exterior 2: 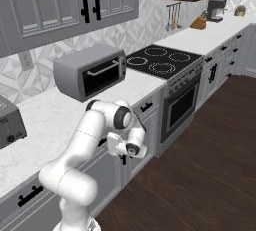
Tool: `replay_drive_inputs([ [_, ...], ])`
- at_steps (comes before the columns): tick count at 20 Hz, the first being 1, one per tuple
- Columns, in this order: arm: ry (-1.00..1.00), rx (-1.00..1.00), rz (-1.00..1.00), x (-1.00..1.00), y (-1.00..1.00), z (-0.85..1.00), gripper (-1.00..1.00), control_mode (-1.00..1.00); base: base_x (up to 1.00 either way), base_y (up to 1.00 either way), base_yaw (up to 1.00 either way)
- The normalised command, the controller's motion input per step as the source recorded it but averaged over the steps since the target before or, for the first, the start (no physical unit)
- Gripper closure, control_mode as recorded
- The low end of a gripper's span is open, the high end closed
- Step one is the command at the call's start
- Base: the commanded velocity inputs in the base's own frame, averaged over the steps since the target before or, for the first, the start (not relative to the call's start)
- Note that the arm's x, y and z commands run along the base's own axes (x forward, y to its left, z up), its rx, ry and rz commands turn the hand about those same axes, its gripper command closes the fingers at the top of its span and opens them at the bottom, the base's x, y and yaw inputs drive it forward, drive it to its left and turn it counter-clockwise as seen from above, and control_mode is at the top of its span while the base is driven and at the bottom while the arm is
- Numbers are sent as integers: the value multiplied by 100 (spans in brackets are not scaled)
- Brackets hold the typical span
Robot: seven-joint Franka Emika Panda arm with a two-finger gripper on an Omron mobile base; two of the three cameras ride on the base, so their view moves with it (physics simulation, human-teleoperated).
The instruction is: Take a straw from the drawer in front and place it inside the glass cup on the dining counter.
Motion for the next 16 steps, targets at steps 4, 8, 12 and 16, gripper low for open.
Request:
replay_drive_inputs([
  [4,0,0,-7,0,26,4,-100,-100,0,0,0],
  [8,0,0,-10,-1,19,0,100,-100,0,0,0],
  [12,0,0,-13,-25,-7,0,100,-100,0,0,0],
  [16,0,0,-11,-40,-50,0,100,-100,0,0,0],
])
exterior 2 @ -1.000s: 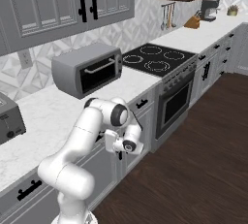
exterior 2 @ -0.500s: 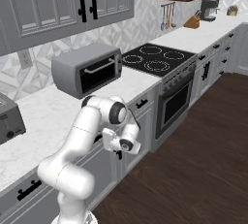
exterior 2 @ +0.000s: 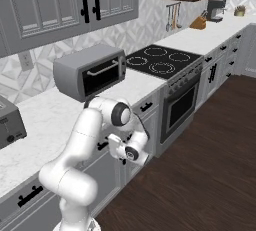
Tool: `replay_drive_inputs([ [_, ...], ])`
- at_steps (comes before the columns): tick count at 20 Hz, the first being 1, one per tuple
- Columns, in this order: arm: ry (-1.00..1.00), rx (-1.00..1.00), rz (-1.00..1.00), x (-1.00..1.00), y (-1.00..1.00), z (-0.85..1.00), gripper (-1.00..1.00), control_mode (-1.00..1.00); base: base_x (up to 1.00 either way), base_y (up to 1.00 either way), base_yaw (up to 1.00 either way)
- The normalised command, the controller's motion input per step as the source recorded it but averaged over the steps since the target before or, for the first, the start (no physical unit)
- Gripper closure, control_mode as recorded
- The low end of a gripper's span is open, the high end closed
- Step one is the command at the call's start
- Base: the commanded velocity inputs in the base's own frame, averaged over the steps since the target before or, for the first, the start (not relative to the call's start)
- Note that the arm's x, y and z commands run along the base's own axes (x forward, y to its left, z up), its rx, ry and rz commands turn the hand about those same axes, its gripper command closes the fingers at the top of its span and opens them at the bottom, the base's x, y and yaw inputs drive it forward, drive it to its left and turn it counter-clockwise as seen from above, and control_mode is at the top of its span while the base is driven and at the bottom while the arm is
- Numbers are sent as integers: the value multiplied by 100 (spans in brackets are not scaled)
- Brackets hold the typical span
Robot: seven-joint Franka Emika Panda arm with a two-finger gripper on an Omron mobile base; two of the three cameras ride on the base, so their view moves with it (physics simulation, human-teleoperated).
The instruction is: Take a straw from the drawer in front and place it inside the glass cup on the dining counter.
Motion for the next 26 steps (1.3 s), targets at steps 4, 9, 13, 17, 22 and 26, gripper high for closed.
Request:
replay_drive_inputs([
  [4,1,0,-10,-52,-92,0,100,-100,0,0,0],
  [9,6,0,-5,-59,-100,0,100,-100,0,0,0],
  [13,10,0,-2,-48,-100,0,100,-100,0,0,0],
  [17,13,-3,0,-41,-100,0,100,-100,0,0,0],
  [22,21,-5,-1,-25,-82,-2,-100,-100,0,0,0],
  [26,22,-7,-7,-26,-90,-13,-100,-100,0,0,0],
])
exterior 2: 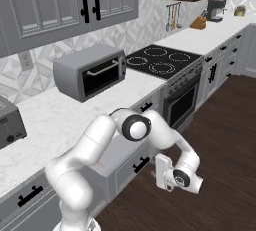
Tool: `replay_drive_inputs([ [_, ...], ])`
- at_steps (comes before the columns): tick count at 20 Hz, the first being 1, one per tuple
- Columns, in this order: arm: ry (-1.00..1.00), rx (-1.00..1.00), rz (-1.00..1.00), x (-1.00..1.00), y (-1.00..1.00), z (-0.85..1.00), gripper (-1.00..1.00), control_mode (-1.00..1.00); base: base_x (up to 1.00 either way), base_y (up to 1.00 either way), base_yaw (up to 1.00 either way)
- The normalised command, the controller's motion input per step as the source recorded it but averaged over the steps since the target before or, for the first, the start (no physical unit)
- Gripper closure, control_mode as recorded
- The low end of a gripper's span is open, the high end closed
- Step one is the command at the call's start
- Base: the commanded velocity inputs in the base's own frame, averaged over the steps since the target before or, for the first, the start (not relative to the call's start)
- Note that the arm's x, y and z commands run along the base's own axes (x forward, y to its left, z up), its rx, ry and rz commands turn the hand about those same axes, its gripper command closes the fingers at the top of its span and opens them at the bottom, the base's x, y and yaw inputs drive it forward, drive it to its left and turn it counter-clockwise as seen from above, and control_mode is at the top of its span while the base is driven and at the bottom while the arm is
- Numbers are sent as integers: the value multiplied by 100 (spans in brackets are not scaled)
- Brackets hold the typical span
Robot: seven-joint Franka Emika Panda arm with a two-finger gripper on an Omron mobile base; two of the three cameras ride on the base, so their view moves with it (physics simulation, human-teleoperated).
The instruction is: Take a straw from the drawer in front and place it inside the glass cup on the dining counter.
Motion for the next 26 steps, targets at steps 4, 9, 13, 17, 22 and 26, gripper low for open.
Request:
replay_drive_inputs([
  [4,7,-11,-7,-51,-85,21,-100,-100,0,0,0],
  [9,0,-14,0,-34,0,100,-100,-100,0,0,0],
  [13,0,-28,2,-1,43,100,-100,-100,0,0,0],
  [17,2,-38,6,3,81,100,-100,-100,0,0,0],
  [22,5,-42,9,10,100,96,-100,-100,0,0,0],
  [26,6,-39,9,25,100,61,-100,-100,0,0,0],
])
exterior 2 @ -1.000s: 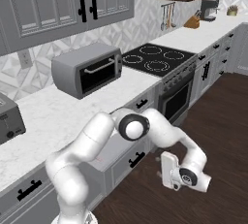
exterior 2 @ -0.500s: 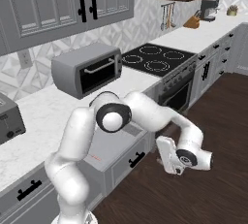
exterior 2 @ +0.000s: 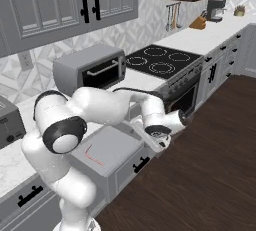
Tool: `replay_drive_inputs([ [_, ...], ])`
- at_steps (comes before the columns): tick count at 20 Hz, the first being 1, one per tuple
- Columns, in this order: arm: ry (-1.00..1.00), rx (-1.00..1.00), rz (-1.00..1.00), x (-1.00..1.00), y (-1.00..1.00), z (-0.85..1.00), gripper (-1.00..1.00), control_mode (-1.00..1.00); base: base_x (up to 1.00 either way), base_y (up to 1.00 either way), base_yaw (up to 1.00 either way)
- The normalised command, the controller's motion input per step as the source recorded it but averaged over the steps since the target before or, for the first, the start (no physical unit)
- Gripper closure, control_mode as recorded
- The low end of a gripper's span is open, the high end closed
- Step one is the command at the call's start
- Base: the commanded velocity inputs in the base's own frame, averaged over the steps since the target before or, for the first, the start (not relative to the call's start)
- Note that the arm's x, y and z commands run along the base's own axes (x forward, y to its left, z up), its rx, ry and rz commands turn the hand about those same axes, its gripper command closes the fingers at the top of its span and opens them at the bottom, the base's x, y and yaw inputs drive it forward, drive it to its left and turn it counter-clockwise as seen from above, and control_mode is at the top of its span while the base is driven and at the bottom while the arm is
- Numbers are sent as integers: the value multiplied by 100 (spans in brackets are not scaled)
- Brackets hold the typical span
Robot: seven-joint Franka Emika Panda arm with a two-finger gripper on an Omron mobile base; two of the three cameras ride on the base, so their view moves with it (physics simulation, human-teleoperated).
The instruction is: Take a straw from the drawer in front and place it inside the glass cup on the dining counter.
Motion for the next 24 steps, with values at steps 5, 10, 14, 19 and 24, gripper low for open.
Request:
replay_drive_inputs([
  [5,19,-32,1,31,97,9,-100,-100,0,0,0],
  [10,23,-24,0,33,68,-22,-100,-100,0,0,0],
  [14,24,-20,0,40,27,-42,-100,-100,0,0,0],
  [19,22,-14,0,34,0,-44,-100,-100,0,0,0],
  [24,13,-11,0,13,0,-41,-100,-100,0,0,0],
])
